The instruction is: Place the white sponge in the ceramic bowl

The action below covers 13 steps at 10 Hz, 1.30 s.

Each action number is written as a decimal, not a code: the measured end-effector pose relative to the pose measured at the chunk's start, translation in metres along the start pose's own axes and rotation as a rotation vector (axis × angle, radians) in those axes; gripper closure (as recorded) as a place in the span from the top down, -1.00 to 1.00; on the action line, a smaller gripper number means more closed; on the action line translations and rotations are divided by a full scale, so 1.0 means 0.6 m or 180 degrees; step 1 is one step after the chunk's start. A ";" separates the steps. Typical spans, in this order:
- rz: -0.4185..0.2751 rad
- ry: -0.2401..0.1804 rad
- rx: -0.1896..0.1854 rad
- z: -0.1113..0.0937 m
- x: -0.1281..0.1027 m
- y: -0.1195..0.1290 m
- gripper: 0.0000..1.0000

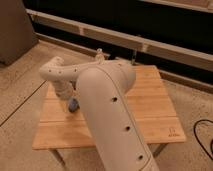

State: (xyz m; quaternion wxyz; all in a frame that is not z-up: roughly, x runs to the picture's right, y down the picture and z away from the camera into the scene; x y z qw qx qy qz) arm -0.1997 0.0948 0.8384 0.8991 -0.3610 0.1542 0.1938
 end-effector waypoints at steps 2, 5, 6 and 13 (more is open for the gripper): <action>-0.0058 -0.0023 -0.0025 0.000 -0.002 0.003 -0.49; -0.0066 -0.0027 -0.0011 -0.003 0.003 -0.001 -0.99; -0.0055 -0.0031 0.0008 -0.007 0.004 -0.003 -1.00; 0.0153 -0.0410 0.0677 -0.191 0.029 -0.070 -1.00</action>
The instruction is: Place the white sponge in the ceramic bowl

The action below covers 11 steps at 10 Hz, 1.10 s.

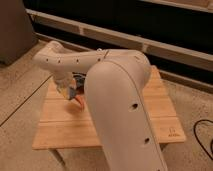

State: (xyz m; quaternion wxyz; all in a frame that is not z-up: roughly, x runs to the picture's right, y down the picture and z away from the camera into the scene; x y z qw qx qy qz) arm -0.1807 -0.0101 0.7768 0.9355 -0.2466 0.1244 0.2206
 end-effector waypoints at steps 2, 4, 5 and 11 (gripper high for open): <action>0.0123 0.0068 0.0085 -0.025 0.016 -0.042 -1.00; 0.0250 0.0165 0.0065 -0.039 0.024 -0.081 -1.00; 0.0353 0.0211 0.0036 -0.049 0.025 -0.097 -1.00; 0.0448 0.0268 0.0029 -0.057 0.028 -0.116 -1.00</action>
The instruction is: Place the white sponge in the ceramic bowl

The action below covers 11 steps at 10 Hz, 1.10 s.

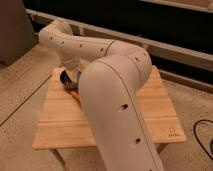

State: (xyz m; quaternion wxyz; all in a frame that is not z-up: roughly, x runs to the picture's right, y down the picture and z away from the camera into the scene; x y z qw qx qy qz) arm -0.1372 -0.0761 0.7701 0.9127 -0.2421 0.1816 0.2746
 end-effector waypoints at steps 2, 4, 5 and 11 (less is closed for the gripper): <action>0.0028 0.0056 0.0213 -0.010 -0.015 -0.045 -1.00; 0.0019 0.0136 0.0566 -0.012 -0.051 -0.112 -1.00; -0.0013 0.0131 0.0672 -0.003 -0.076 -0.129 -1.00; 0.0040 -0.1360 0.0133 -0.013 -0.242 -0.157 -1.00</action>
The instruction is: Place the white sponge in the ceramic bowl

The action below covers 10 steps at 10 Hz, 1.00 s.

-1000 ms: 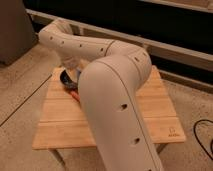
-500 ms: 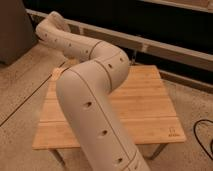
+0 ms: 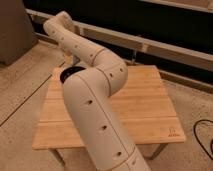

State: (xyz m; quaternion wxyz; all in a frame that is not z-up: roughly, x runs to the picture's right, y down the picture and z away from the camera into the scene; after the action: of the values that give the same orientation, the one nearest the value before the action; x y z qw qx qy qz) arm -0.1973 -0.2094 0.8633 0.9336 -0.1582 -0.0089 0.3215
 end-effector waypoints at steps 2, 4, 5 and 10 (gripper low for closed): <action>-0.0113 -0.0285 -0.0158 -0.007 -0.014 -0.001 -1.00; -0.0152 -0.0175 -0.0317 0.017 0.025 0.014 -1.00; -0.0130 -0.0031 -0.0383 0.037 0.054 0.026 -1.00; -0.0109 0.0377 -0.0581 0.090 0.108 0.066 -1.00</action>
State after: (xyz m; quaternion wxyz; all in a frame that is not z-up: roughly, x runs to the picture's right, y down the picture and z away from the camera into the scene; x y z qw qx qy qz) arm -0.1760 -0.1254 0.8970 0.9195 -0.2612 0.0144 0.2935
